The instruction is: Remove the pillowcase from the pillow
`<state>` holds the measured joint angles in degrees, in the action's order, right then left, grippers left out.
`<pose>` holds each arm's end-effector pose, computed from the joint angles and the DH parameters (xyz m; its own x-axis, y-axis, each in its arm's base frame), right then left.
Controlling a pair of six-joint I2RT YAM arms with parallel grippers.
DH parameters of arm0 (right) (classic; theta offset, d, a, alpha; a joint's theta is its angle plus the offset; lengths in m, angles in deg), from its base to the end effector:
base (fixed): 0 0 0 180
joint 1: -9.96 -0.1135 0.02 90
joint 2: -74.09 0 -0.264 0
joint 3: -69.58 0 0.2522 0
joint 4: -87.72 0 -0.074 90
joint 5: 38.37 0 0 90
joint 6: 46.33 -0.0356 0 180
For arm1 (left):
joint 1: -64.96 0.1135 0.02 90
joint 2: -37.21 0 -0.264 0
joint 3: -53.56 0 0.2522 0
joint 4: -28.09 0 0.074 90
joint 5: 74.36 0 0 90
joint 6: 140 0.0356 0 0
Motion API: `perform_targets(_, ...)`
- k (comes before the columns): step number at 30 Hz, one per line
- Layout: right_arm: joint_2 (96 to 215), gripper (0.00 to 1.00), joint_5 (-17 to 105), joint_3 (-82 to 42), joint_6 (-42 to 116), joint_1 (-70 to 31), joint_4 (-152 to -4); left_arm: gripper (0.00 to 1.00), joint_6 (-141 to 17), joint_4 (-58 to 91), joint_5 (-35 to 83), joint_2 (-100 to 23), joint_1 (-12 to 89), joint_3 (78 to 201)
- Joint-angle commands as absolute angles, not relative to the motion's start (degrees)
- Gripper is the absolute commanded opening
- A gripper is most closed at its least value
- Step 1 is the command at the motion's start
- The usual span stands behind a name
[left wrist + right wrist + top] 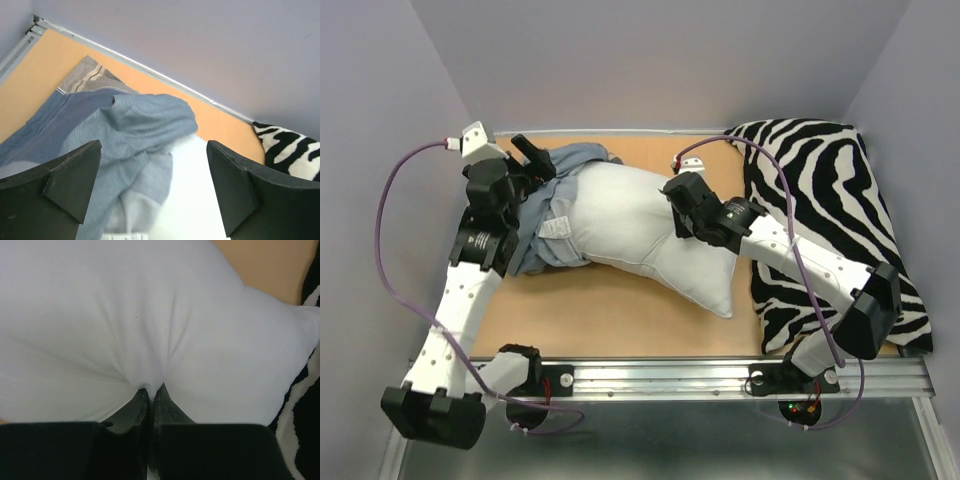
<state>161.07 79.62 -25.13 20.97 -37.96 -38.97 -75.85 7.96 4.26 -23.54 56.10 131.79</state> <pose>0.2334 0.2336 0.3358 -0.6095 -0.1666 -0.7751 -0.2168 0.9754 -0.0391 0.2386 -0.0301 0.4146 -0.0220 -0.4292 -0.9030 -0.0593 0.9021 -0.4273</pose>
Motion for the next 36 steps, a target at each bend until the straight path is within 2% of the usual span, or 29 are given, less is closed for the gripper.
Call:
perform_targets(1,162.6,0.01,78.0,-29.0,20.8,-37.9,-44.6,0.98,-81.3,3.8,-7.2,-16.3,50.7,125.4)
perform_targets(11,162.7,0.01,79.0,-31.3,22.7,-37.8,-44.4,0.98,-100.9,1.2,-11.6,-6.1,39.7,108.1)
perform_targets(19,162.3,0.01,79.1,-31.6,22.8,-37.3,-44.0,0.98,-109.1,6.6,-10.0,-6.9,38.9,98.1)
perform_targets(22,162.2,0.01,79.4,-31.8,22.8,-37.3,-43.6,0.96,-109.9,7.3,-10.2,-7.2,38.9,96.8)
perform_targets(23,162.2,0.0,79.4,-31.8,23.0,-37.1,-43.5,0.88,-110.3,7.4,-10.6,-7.1,38.9,96.0)
perform_targets(26,162.1,0.01,79.5,-32.2,23.1,-37.2,-43.1,0.81,-110.2,8.9,-12.6,-7.4,38.9,94.3)
perform_targets(30,161.7,0.01,79.4,-32.3,23.0,-37.1,-42.8,0.61,-108.7,10.5,-13.6,-9.7,38.9,93.8)
perform_targets(31,161.7,0.02,79.4,-32.1,23.1,-37.2,-42.8,0.54,-108.1,11.6,-13.9,-10.1,39.0,93.4)
perform_targets(33,161.0,0.06,79.1,-31.8,23.4,-37.2,-42.8,0.28,-107.0,14.1,-13.6,-11.1,39.6,92.6)
perform_targets(35,160.5,0.25,77.5,-31.5,24.9,-37.1,-42.8,0.0,-106.2,14.0,-13.1,-12.0,40.0,93.0)
perform_targets(36,160.1,0.37,76.7,-31.5,25.6,-37.2,-42.8,0.0,-105.5,15.3,-12.9,-12.2,40.1,93.2)
